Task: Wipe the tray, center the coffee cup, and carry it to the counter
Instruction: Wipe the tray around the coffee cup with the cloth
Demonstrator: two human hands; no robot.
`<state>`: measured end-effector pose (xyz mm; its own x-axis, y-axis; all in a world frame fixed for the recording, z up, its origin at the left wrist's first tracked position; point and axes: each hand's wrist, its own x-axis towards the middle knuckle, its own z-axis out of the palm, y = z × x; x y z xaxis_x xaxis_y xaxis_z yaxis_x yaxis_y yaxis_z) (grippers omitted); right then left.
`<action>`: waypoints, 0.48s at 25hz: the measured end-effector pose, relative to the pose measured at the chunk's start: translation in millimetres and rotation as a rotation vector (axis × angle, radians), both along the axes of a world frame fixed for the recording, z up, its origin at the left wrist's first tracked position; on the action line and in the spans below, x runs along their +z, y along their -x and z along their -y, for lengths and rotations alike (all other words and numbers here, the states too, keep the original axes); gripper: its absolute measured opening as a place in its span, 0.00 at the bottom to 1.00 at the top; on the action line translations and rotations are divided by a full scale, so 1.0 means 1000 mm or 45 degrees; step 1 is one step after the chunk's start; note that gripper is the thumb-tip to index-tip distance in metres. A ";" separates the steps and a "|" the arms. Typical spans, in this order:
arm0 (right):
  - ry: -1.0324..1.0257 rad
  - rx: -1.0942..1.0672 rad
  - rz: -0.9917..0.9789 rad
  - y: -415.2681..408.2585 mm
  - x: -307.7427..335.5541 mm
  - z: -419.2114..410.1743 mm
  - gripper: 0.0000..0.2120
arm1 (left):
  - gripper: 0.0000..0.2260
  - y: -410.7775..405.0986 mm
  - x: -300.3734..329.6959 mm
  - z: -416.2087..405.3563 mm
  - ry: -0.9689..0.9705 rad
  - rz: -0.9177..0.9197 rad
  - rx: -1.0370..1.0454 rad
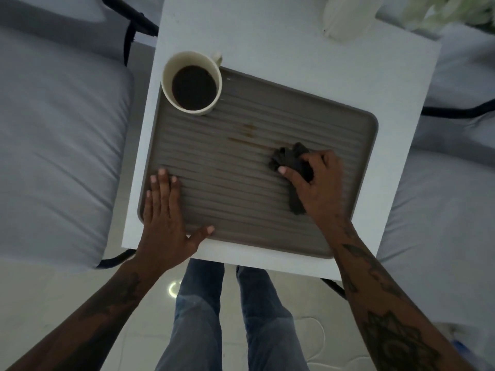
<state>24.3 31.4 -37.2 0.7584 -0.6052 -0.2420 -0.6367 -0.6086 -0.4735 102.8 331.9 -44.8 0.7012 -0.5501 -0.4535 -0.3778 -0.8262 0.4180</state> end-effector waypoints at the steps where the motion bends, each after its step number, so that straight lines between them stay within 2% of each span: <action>1: 0.041 -0.020 0.015 -0.006 -0.002 -0.005 0.24 | 0.54 0.000 0.001 0.000 -0.008 0.002 -0.003; 4: 0.133 -0.037 0.077 -0.024 -0.005 -0.026 0.25 | 0.54 0.000 0.001 0.000 -0.026 -0.008 -0.009; 8: 0.210 0.099 0.059 -0.056 -0.004 -0.053 0.23 | 0.56 -0.001 0.000 0.001 -0.042 -0.007 -0.026; 10: 0.172 0.191 0.081 -0.043 -0.004 -0.037 0.22 | 0.56 -0.001 0.001 0.001 -0.048 -0.018 -0.030; 12: 0.178 0.137 0.068 -0.010 -0.002 -0.009 0.22 | 0.56 -0.001 0.002 0.002 -0.047 -0.018 -0.034</action>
<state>34.2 40.1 -38.7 0.8302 -0.5445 -0.1190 -0.5405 -0.7342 -0.4108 104.1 330.3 -43.3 0.6801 -0.5509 -0.4837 -0.3940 -0.8311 0.3926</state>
